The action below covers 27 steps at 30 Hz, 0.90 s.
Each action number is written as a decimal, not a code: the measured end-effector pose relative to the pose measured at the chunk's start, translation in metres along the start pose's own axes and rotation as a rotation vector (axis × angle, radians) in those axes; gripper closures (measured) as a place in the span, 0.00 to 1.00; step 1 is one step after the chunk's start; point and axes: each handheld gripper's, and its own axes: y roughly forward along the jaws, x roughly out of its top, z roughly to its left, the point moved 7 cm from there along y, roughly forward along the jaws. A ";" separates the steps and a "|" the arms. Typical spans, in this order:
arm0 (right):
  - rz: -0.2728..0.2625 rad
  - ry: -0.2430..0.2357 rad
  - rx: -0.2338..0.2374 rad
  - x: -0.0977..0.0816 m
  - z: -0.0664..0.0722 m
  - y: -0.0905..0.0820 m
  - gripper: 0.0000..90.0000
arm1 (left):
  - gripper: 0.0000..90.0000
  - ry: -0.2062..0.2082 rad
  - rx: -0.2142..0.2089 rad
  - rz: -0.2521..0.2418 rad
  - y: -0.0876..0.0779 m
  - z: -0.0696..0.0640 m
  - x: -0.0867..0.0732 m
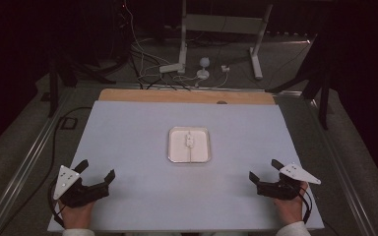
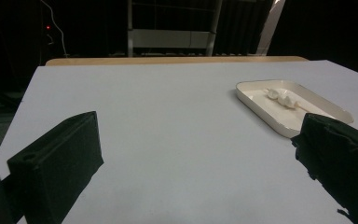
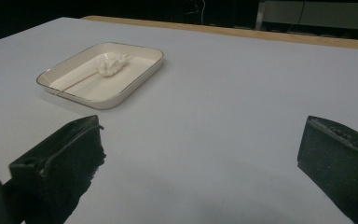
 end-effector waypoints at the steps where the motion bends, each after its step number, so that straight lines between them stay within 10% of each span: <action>1: -0.001 -0.001 0.000 0.000 0.000 0.000 0.00 | 0.01 0.000 0.000 0.000 0.000 0.000 0.000; 27: 0.002 -0.009 0.013 0.000 0.002 0.001 0.00 | 0.01 -0.016 0.006 0.008 -0.001 -0.001 0.000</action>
